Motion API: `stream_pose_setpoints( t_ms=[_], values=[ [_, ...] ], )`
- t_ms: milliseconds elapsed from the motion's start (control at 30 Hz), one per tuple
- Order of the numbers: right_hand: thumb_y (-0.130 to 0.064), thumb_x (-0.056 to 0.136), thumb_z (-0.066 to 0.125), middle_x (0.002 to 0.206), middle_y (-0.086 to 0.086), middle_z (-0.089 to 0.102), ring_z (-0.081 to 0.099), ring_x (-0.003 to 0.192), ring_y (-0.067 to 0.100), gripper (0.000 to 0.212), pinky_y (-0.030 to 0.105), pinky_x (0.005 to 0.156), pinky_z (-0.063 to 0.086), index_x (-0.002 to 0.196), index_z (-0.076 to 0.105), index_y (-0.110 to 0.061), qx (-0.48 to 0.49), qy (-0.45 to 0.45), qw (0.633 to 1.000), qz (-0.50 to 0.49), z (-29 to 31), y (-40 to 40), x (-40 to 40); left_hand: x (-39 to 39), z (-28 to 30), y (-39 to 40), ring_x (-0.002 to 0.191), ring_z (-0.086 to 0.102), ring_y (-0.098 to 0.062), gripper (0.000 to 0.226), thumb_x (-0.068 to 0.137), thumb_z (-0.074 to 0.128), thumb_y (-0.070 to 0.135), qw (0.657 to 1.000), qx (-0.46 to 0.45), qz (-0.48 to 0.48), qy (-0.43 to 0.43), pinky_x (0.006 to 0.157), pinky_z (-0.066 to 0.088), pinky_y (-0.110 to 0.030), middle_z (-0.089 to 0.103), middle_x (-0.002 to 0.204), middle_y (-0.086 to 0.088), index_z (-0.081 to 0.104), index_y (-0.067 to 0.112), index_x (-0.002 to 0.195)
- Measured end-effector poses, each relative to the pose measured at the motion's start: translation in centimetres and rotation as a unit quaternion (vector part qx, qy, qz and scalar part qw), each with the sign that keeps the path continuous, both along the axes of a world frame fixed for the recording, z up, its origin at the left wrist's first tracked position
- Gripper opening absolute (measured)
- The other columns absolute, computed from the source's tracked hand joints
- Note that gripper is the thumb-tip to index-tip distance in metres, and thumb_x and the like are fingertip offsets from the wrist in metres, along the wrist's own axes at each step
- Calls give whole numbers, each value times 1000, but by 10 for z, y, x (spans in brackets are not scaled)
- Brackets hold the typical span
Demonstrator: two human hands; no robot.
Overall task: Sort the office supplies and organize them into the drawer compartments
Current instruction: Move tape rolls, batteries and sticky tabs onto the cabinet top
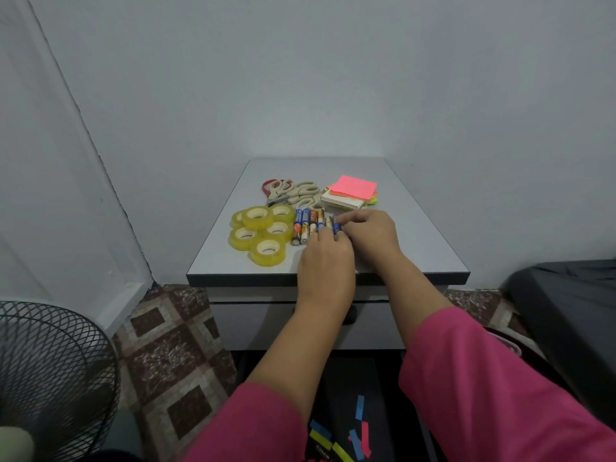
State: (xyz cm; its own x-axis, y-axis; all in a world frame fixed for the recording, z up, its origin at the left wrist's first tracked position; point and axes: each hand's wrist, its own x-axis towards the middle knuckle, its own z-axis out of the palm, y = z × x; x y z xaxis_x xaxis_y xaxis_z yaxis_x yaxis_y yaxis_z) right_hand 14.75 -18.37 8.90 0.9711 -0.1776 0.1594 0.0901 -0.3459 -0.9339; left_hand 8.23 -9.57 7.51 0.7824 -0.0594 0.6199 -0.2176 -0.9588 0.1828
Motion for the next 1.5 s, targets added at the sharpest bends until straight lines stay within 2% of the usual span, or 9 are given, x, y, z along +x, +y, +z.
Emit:
stream_pose_setpoints(
  t_ms=[133,500,600,700,833,967,1067,1200,1500],
  values=[
    [3,79,55,88,-3,68,62,83,4,30,10,54,44,90,75,-16,10,1,1000,5,0,-1,0,1,-7,-1,88,61,-26,41,77,72,7,1000,7,10,-23,66,52,-31,64,102,-15,63,1,116],
    [16,77,44,84,-10,61,57,82,1,42,25,79,53,95,73,-10,45,-8,999,25,1,-3,-1,-3,-15,5,64,55,-24,26,59,84,0,997,-22,-37,-66,46,40,-29,59,78,-11,69,5,80],
    [15,80,44,84,-8,61,58,80,2,40,16,68,51,97,72,-8,39,-5,999,37,0,-1,-2,0,-15,5,63,56,-22,25,56,86,0,997,-23,-36,-69,45,41,-27,60,78,-10,67,6,72],
    [17,76,46,87,-2,65,64,84,10,40,21,70,56,94,72,-8,58,2,997,44,-2,0,-1,1,-18,5,64,57,-23,26,57,85,-1,997,-23,-40,-66,45,43,-28,60,79,-11,68,4,77],
    [11,78,58,93,-3,67,60,82,0,32,7,55,46,96,71,-12,34,-13,998,45,-1,-1,-2,3,-22,4,71,58,-26,31,66,77,-5,995,-42,-38,-82,52,46,-31,62,89,-15,69,1,94],
    [9,79,58,84,-11,64,56,77,-4,31,-1,52,41,97,72,-13,-9,-24,999,41,-1,-2,-1,0,-27,5,73,56,-26,18,72,73,-3,992,-46,-63,-96,59,49,-34,59,85,-15,66,1,88],
    [7,82,55,83,-13,62,57,77,-3,31,5,59,44,99,72,-13,-28,-23,999,35,-2,-2,1,0,-29,5,74,55,-27,10,81,69,7,992,-16,-61,-107,63,50,-36,60,84,-13,67,2,89],
    [2,86,52,97,-3,67,62,89,7,31,23,81,54,101,73,-15,-45,-22,998,22,-4,-2,3,3,-28,1,76,56,-25,31,92,45,19,994,-1,-48,-99,65,50,-35,63,87,-13,69,1,99],
    [6,86,47,112,4,68,62,100,14,39,32,90,54,109,71,-14,-56,-16,998,35,-5,0,4,3,-28,2,79,57,-28,45,92,31,22,996,2,-46,-82,73,51,-38,68,88,-14,70,0,95]
  ],
)
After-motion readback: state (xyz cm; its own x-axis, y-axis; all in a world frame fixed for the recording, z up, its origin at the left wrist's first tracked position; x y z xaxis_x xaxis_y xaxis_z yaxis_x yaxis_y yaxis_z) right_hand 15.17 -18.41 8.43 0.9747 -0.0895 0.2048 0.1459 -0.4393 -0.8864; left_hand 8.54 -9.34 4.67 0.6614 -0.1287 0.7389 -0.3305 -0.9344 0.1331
